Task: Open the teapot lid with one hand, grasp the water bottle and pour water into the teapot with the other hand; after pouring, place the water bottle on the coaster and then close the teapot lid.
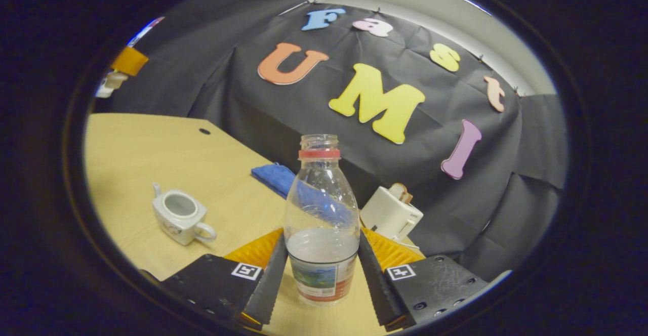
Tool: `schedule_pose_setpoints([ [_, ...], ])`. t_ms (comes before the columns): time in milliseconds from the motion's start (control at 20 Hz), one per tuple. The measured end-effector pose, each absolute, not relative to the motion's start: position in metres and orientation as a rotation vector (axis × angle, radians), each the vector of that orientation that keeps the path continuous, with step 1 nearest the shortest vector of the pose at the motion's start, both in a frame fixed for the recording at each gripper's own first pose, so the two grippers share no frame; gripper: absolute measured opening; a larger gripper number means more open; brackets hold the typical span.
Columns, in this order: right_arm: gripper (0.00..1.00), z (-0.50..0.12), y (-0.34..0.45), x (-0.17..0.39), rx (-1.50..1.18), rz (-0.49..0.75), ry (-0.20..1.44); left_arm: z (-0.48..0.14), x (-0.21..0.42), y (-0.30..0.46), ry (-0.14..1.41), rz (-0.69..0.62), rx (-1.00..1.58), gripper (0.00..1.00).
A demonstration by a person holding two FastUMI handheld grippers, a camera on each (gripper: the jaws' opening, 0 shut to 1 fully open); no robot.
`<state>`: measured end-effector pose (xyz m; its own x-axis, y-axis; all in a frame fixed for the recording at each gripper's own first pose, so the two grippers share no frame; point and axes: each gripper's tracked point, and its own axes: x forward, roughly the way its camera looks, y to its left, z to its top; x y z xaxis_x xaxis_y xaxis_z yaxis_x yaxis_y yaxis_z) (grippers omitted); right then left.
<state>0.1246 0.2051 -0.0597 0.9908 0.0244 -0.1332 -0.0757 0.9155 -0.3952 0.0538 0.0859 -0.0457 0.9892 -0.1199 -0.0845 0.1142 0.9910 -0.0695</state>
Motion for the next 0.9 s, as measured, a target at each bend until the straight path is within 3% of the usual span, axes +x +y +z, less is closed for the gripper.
schedule_pose_setpoints([
  [900,0.76,-0.063,0.232,0.128,-1.215,-0.049,-0.024,-0.068,0.062,0.12,0.138,-0.046,-0.041,0.05],
])
